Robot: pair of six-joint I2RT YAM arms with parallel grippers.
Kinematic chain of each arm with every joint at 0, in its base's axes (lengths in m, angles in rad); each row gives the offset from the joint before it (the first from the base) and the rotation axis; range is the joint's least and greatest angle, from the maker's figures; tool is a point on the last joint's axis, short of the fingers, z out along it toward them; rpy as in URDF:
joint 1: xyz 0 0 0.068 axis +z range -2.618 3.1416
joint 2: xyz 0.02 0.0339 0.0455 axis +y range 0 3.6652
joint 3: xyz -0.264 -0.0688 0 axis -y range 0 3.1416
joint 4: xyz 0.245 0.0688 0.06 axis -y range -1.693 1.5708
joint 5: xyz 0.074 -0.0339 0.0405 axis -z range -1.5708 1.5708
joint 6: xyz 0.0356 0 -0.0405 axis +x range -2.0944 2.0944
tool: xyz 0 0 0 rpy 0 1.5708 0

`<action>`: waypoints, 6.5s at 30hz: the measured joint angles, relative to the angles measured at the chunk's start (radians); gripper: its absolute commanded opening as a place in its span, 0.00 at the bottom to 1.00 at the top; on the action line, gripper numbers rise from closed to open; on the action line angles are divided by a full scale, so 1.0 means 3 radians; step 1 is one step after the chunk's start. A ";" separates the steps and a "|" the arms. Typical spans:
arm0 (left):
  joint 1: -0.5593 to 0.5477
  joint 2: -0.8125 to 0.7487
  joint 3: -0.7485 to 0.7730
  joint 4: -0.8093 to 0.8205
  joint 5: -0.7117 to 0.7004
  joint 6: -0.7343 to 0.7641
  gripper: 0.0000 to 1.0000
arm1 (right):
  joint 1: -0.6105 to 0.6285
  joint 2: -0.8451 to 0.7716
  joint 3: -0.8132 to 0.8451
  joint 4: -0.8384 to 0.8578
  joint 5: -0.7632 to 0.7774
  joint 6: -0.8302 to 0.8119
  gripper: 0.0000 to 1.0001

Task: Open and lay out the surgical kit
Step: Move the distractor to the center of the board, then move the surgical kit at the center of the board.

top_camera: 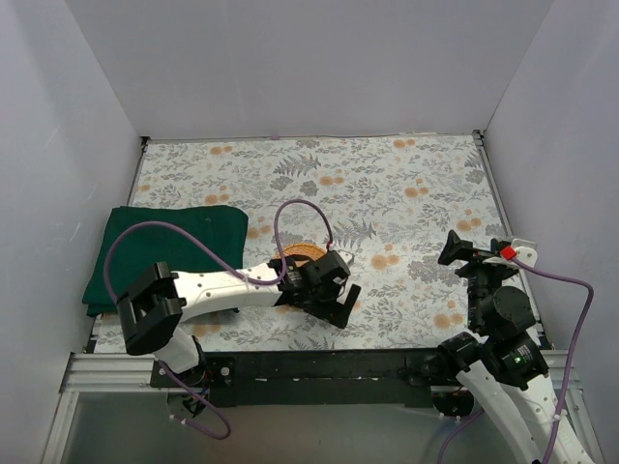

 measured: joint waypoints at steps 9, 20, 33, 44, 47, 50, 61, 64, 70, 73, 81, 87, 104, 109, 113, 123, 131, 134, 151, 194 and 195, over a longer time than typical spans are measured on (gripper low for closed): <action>-0.0122 0.0476 0.0010 -0.0079 -0.0008 0.0131 0.98 | 0.0000 0.0000 -0.0003 0.0000 0.0011 0.0000 0.99; 0.0125 0.0712 0.0205 0.0060 -0.0249 0.0346 0.98 | 0.0000 0.0008 -0.0003 0.0000 0.0010 -0.0001 0.99; 0.1245 0.1095 0.0581 0.0210 -0.0538 0.0881 0.98 | 0.0000 0.0032 -0.0004 0.0001 0.0008 -0.0001 0.99; 0.2019 0.1811 0.1500 0.0384 -0.0556 0.1122 0.98 | 0.0000 0.0028 -0.0041 0.0006 -0.0034 -0.0004 0.99; 0.2209 0.1993 0.1762 0.0394 -0.0552 0.1138 0.98 | 0.0000 0.0029 -0.0053 -0.0003 -0.0070 -0.0005 0.99; 0.2341 0.2140 0.1971 0.0417 -0.0553 0.1151 0.98 | 0.0000 0.0028 -0.0053 -0.0001 -0.0097 -0.0008 0.99; 0.2434 0.1765 0.1742 0.0251 -0.0245 0.1002 0.98 | 0.0000 0.0586 0.0188 -0.0191 -0.0516 0.0160 0.98; 0.2427 0.1266 0.1577 0.0127 -0.0224 0.0951 0.98 | 0.0000 0.1057 0.0408 -0.0267 -0.0814 0.0310 0.99; 0.2608 0.0211 0.1447 0.0001 -0.0336 0.0857 0.98 | 0.0001 0.2167 0.0767 -0.0270 -0.1653 0.0697 0.98; 0.3002 -0.0170 0.1199 -0.0013 -0.0421 0.0782 0.98 | 0.0036 0.2728 0.0893 -0.0183 -0.2038 0.0884 0.98; 0.4533 -0.0352 0.0253 0.0080 -0.0563 0.0441 0.98 | 0.0697 0.4279 0.1696 0.0070 -0.2449 0.1390 0.97; 0.5169 -0.0346 0.0100 0.0240 -0.0579 0.0332 0.98 | 0.1138 0.5077 0.2341 0.0336 -0.2527 0.1746 0.94; 0.5619 0.0036 0.0102 0.0486 -0.0286 0.0412 0.98 | 0.1698 0.6869 0.3684 0.0598 -0.2761 0.2450 0.78; 0.5606 0.0036 0.0102 0.0516 -0.0175 0.0393 0.98 | 0.1699 0.6917 0.3695 0.0706 -0.2851 0.2570 0.56; 0.5606 0.0038 0.0102 0.0530 -0.0116 0.0390 0.98 | 0.1704 0.6926 0.3695 0.0815 -0.2909 0.2668 0.36; 0.5590 0.0038 0.0052 0.0534 -0.0055 0.0393 0.98 | 0.1692 0.6853 0.3611 0.0919 -0.2845 0.2836 0.01; 0.5343 0.0038 0.0051 0.0519 -0.0182 0.0445 0.98 | 0.1690 0.6574 0.3260 0.1003 -0.2705 0.2817 0.01; 0.5227 0.0011 0.0022 0.0512 -0.0215 0.0467 0.98 | 0.1673 0.6446 0.3113 0.0969 -0.2665 0.2771 0.01; 0.4728 -0.0259 -0.0092 0.0362 -0.0323 0.0476 0.98 | 0.1280 0.5586 0.2195 0.0655 -0.2705 0.2164 0.01; 0.2785 -0.0572 -0.0764 0.0219 0.0660 0.0154 0.48 | -0.0047 0.3388 0.0635 -0.0449 -0.1947 0.0790 0.19; 0.2770 -0.0572 -0.0764 0.0221 0.0646 0.0141 0.53 | -0.0047 0.3371 0.0623 -0.0445 -0.1933 0.0799 0.24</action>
